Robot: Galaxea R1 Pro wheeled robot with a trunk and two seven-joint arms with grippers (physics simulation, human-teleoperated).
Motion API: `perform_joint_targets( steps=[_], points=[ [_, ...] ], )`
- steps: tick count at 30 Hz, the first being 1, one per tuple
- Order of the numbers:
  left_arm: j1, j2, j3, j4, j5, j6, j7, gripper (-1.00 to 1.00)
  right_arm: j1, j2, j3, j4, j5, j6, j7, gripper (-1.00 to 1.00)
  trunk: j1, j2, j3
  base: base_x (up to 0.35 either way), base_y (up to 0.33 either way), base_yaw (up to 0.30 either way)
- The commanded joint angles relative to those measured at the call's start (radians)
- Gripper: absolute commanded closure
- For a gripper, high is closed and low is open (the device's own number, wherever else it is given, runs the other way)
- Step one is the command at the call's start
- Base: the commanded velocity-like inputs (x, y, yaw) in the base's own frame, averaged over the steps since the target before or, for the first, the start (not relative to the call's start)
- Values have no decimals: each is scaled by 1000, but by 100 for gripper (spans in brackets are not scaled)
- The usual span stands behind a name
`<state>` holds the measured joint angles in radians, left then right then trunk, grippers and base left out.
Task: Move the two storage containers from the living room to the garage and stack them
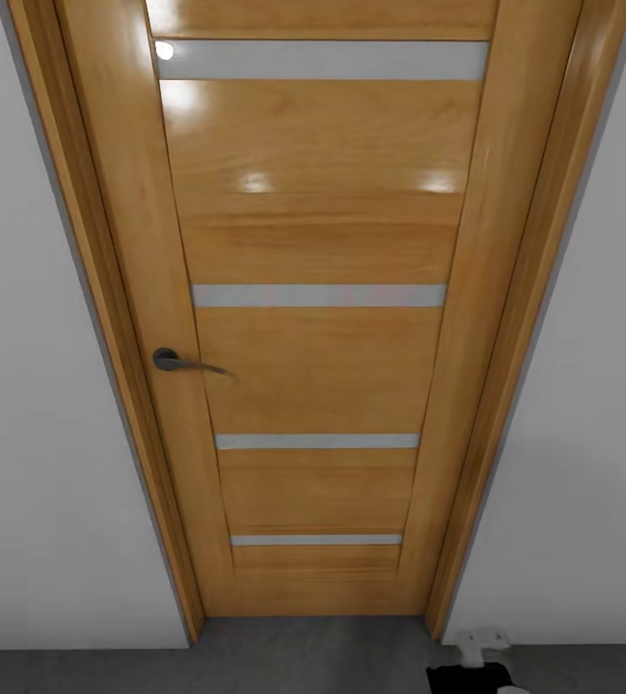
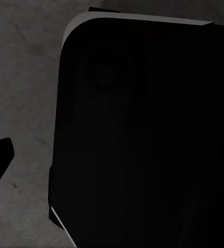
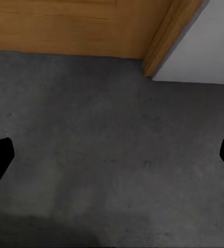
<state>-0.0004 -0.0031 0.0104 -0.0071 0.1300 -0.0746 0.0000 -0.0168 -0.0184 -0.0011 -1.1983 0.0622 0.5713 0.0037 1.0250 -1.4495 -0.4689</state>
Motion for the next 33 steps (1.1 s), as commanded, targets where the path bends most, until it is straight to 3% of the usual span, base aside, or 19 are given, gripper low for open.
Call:
perform_joint_targets(
  steps=[1,5,9,10,11,12,16,19,24,33],
  points=[
    [0,0,0,-1,8,-2,0,-100,0,0,1,-53,5,40,1,-100,0,0,-1,0,0,0],
    [0,0,0,-1,8,-2,0,-100,-6,0,3,-252,5,213,3,-100,0,0,-1,0,0,0],
    [0,0,0,-1,8,-2,0,-100,-61,3,25,-322,6,311,4,-100,0,0,-1,0,0,0],
    [0,0,0,-1,8,-2,0,-100,-93,6,49,-334,6,345,5,-100,0,0,-1,0,0,0],
    [0,0,0,-1,8,-2,0,-100,-160,11,109,-347,8,403,1,-100,0,0,-1,0,0,0],
    [0,0,0,-1,8,-2,0,-100,-191,15,136,-350,9,418,-1,-100,0,0,-1,0,0,0],
    [0,0,0,-1,8,-2,0,-100,-252,30,189,-359,14,433,-8,-100,0,0,-1,0,0,0],
    [0,0,0,-1,8,-2,0,-100,-291,77,209,-365,22,419,-10,-100,0,0,-1,0,0,0],
    [0,0,0,-1,8,-2,0,-100,-335,129,238,-368,50,370,-10,-100,0,0,-1,0,0,0],
    [0,0,0,-1,8,-2,0,-100,-354,167,312,-369,140,314,-21,-100,0,0,-1,0,0,0]
  ],
)
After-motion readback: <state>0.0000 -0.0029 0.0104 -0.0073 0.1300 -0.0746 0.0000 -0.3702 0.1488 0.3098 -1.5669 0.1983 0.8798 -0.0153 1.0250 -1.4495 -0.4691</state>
